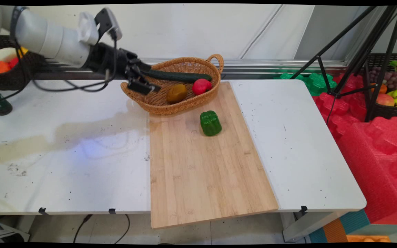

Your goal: Pick up the potato from the vegetable basket

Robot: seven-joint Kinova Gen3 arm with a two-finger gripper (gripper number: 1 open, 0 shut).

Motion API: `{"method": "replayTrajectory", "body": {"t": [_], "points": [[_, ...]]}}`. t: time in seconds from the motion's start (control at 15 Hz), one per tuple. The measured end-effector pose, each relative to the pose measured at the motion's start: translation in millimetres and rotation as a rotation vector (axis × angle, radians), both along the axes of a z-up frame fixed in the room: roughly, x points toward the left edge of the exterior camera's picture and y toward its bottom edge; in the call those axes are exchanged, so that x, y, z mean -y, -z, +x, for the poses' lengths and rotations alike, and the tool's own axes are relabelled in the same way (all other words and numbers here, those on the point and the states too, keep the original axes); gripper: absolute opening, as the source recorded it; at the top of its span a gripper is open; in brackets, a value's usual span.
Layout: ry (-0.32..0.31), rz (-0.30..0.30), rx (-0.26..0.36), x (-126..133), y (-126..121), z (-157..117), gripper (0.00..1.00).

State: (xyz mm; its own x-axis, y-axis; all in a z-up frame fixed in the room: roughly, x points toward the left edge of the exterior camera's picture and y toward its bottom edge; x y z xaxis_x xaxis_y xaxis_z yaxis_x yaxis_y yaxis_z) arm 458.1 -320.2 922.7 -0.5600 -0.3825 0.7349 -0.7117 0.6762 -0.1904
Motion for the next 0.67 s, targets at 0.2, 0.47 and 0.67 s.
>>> {"method": "replayTrajectory", "body": {"t": [0.2,0.47,0.67], "points": [[-0.069,-0.001,-0.007,31,-5,-4,1.00],[-0.129,0.025,0.017,70,2,-15,1.00],[-0.145,0.067,0.059,99,18,-28,1.00]]}}
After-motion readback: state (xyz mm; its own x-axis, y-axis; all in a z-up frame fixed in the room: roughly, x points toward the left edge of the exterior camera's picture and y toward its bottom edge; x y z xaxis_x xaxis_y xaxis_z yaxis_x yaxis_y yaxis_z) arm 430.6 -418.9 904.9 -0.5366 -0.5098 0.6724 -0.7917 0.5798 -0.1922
